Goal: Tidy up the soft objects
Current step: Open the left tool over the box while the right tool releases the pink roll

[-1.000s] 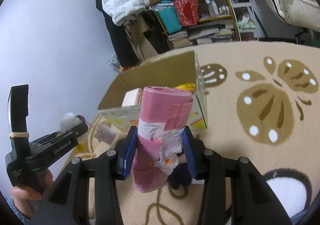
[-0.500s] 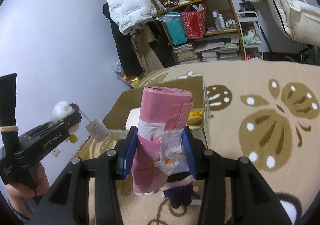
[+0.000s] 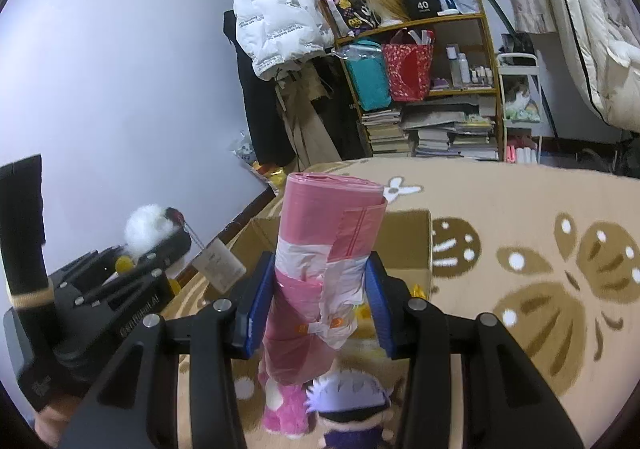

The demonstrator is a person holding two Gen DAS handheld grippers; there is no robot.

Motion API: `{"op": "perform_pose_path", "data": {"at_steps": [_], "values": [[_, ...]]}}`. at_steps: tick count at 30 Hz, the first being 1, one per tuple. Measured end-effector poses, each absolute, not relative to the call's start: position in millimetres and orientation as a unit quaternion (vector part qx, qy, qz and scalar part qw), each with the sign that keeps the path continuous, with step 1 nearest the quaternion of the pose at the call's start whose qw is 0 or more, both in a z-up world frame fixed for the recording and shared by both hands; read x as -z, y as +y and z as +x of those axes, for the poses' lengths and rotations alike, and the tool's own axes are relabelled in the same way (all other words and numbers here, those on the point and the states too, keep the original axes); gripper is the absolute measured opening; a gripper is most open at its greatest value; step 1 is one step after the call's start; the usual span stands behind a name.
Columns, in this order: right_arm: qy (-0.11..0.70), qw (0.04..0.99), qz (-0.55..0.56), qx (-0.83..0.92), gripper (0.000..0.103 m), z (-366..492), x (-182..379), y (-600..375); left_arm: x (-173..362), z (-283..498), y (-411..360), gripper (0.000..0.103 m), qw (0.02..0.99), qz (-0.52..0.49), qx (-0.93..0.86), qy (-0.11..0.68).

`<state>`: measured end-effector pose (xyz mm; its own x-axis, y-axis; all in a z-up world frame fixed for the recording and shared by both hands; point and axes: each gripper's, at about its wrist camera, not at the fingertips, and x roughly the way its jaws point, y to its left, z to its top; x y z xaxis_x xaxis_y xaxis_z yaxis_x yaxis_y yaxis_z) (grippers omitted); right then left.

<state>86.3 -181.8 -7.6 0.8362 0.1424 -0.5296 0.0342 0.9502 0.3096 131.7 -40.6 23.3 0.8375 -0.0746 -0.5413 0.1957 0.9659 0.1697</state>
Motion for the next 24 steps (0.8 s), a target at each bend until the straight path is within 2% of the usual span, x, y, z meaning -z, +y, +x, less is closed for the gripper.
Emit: {"op": "perform_pose_path", "data": {"at_steps": [10,17,24], "values": [[0.281,0.950,0.136,-0.034,0.047,124,7,-189,-16,146,-38,0.030,0.959,0.087,0.069,0.259],[0.296,0.938,0.175,-0.051,0.047,138,24,-194,-10,152,-41,0.031,0.958,0.087,0.071,0.264],[0.329,0.923,0.194,-0.042,0.048,152,48,-199,16,167,-46,0.033,0.946,0.091,0.065,0.305]]}}
